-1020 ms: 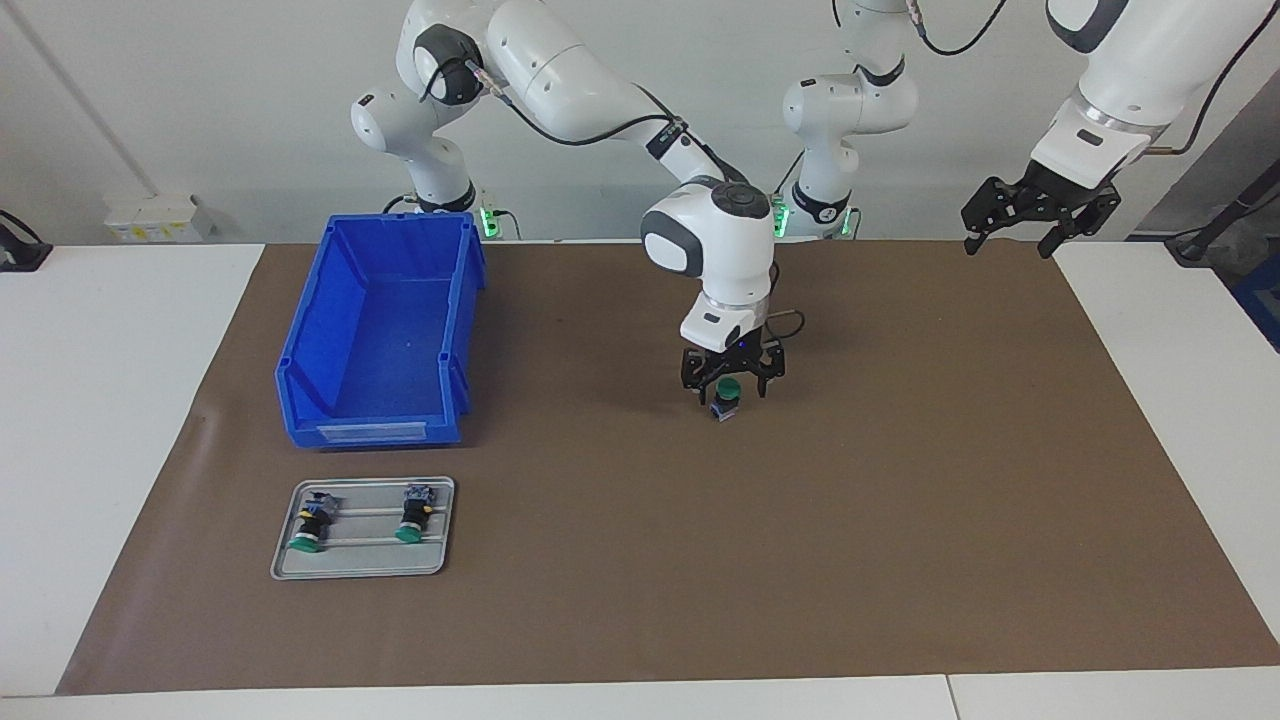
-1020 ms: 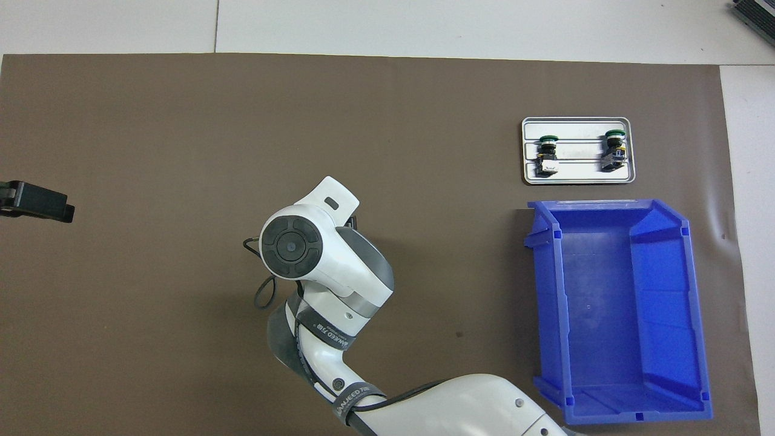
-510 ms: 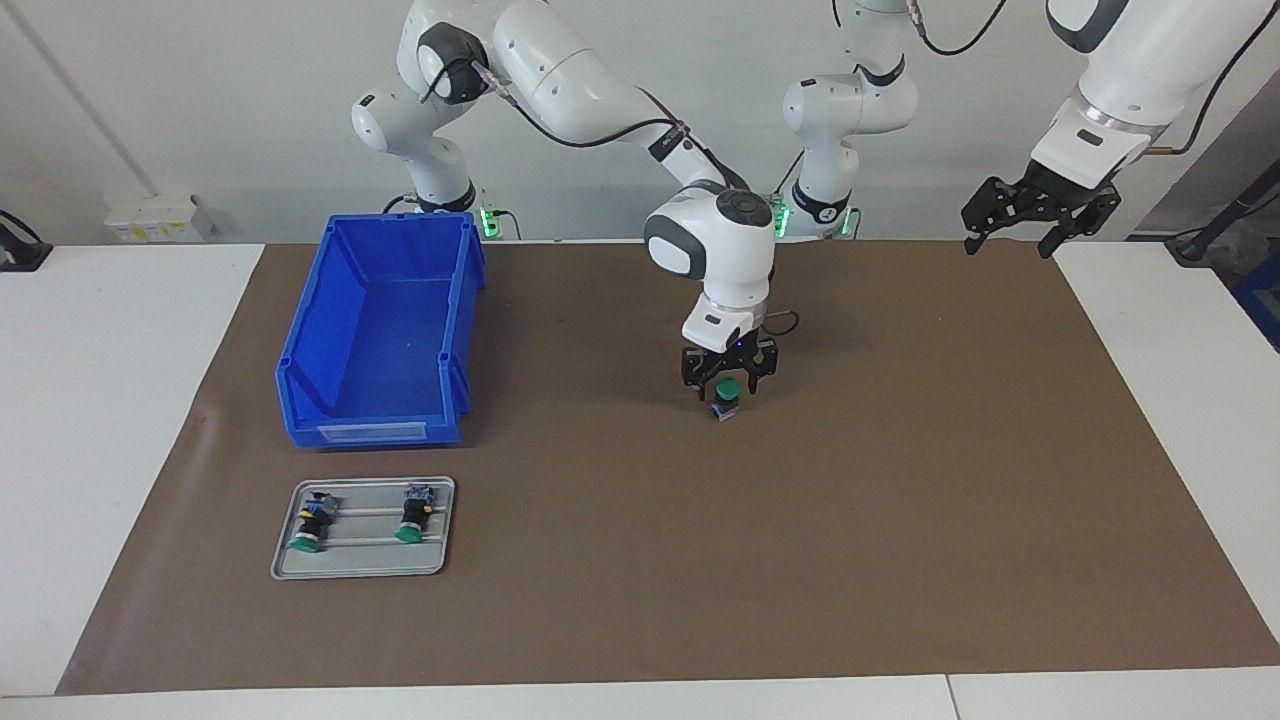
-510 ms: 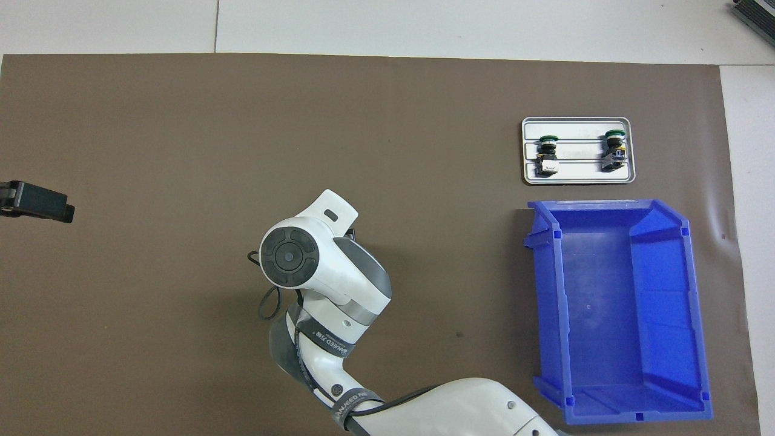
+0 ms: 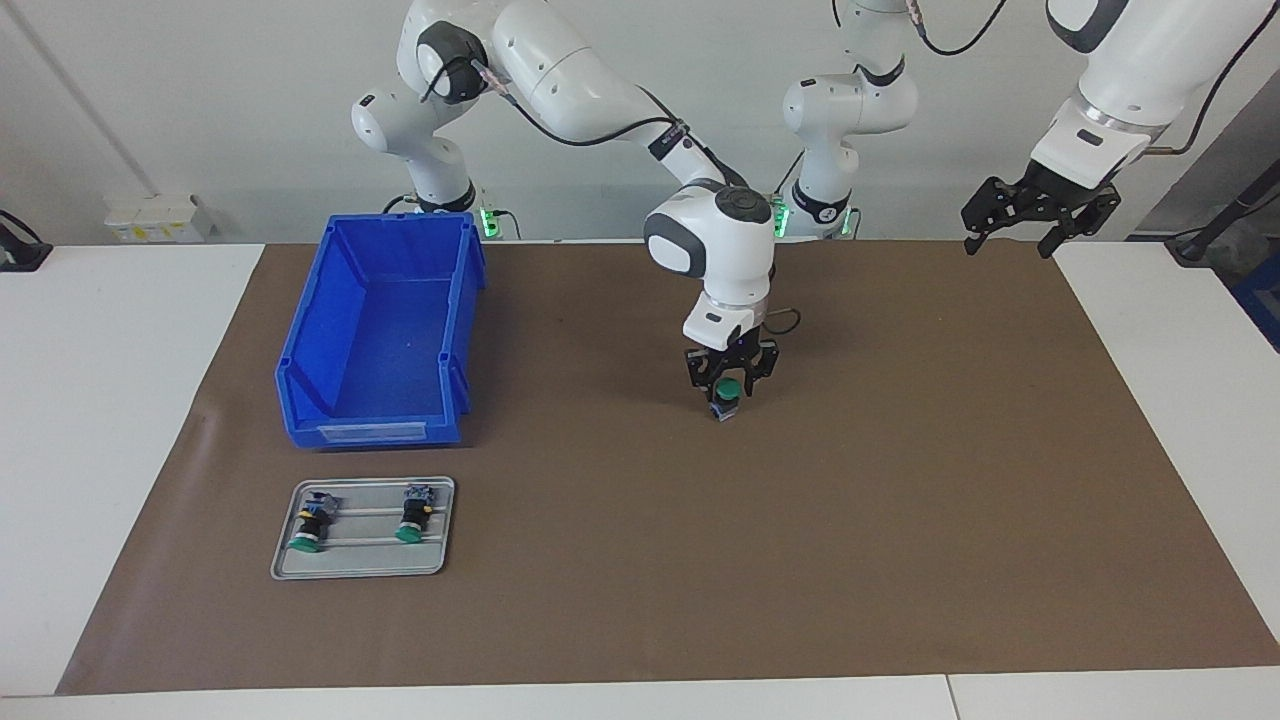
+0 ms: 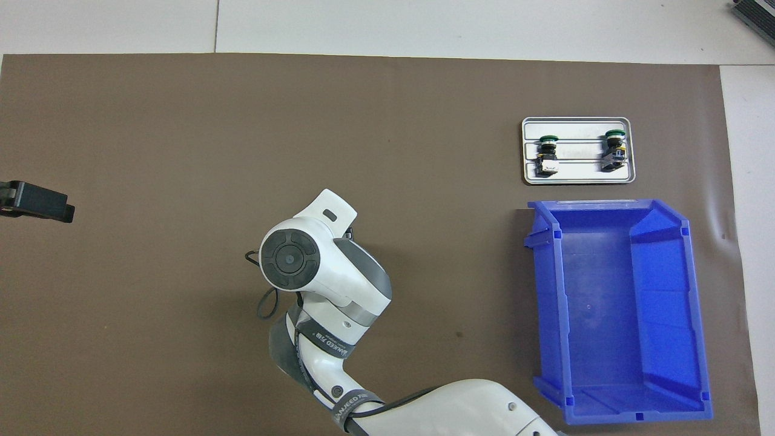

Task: Place and press button with both arms
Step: 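Grasp the upright green-capped part with the right gripper, then carry the part with the right gripper over the blue bin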

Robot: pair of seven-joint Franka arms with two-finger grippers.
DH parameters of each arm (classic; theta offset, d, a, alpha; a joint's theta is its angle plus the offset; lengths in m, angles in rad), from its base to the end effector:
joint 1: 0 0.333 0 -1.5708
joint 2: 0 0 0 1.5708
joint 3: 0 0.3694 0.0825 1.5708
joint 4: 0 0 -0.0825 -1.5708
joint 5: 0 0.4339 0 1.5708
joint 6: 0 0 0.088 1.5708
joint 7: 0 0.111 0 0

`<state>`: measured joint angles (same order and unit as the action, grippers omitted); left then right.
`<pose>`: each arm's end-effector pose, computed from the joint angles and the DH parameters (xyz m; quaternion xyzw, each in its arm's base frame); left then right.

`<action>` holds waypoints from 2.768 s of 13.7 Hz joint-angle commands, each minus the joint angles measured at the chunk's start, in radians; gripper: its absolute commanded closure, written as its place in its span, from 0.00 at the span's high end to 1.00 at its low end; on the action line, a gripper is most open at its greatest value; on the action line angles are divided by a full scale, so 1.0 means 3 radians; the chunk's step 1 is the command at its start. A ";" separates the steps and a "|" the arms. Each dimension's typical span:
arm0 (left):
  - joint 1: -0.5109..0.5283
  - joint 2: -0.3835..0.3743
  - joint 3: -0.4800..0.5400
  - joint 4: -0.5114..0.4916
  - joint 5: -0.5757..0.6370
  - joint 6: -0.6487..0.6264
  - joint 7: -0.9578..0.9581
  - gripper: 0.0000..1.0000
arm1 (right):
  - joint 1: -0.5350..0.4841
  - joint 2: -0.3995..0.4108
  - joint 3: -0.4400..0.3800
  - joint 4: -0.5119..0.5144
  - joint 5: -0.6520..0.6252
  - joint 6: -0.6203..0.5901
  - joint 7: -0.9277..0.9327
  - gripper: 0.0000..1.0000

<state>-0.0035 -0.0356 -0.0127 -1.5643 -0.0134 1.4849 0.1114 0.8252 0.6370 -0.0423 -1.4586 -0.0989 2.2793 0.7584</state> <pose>0.5823 -0.0112 0.6911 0.9977 -0.0642 -0.0216 0.0075 0.5710 0.5742 0.3423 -0.9933 -0.0460 -0.1023 0.0262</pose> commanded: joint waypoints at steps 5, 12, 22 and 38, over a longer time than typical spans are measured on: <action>0.0063 -0.0060 -0.0039 -0.0062 -0.0012 -0.0021 -0.0003 1.00 | -0.0010 -0.0099 0.0013 -0.0200 -0.0059 0.0082 -0.0012 0.10; 0.0063 -0.0060 -0.0039 -0.0062 -0.0012 -0.0015 -0.0003 1.00 | -0.0091 -0.0215 -0.0063 -0.0113 -0.0136 0.0042 0.0034 0.00; 0.0063 -0.0060 -0.0039 -0.0062 -0.0012 -0.0021 0.0002 1.00 | -0.1532 -0.1646 -0.0079 -0.0735 -0.0054 -0.0781 -0.1375 0.00; 0.0063 -0.0060 -0.0039 -0.0062 -0.0012 -0.0021 0.0002 1.00 | -0.2556 -0.2712 -0.0094 -0.2951 0.0289 0.0005 -0.2829 0.00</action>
<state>-0.0034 -0.0356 -0.0127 -1.5644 -0.0134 1.4848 0.1114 0.0997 -0.1380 -0.0846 -2.2797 -0.0412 2.2191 -0.0336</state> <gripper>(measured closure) 0.000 0.581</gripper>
